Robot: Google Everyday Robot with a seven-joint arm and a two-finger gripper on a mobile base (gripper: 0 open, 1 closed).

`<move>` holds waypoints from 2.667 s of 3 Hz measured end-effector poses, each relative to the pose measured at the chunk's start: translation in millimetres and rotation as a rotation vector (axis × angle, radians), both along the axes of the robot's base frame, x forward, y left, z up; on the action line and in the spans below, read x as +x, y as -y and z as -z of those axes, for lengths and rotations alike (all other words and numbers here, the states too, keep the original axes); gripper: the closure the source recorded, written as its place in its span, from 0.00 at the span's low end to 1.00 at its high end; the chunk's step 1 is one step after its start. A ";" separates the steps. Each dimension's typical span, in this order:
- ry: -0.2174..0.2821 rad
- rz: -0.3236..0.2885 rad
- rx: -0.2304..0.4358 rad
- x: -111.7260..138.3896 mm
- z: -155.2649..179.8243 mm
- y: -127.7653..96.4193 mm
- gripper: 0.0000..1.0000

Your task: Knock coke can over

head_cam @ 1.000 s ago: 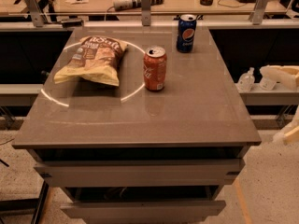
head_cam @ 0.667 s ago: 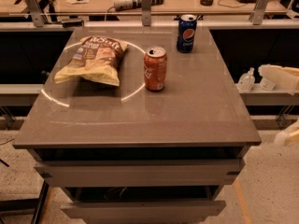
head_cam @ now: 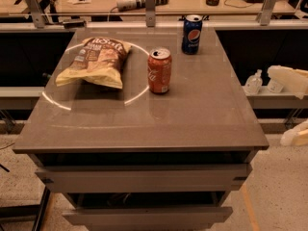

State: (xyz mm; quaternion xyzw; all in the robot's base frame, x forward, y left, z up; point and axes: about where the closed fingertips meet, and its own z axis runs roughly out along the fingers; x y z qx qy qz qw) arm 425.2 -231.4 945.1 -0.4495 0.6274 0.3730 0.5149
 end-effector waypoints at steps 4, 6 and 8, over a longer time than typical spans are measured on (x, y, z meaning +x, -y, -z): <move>0.079 0.155 0.028 110.2 -7.1 -62.9 0.00; 0.117 0.093 -0.001 166.5 9.5 -115.3 0.00; 0.109 -0.005 0.004 187.4 30.4 -155.4 0.00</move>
Offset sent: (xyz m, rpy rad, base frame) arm 0.0767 0.0388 0.0124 0.1595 -0.1461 -0.1044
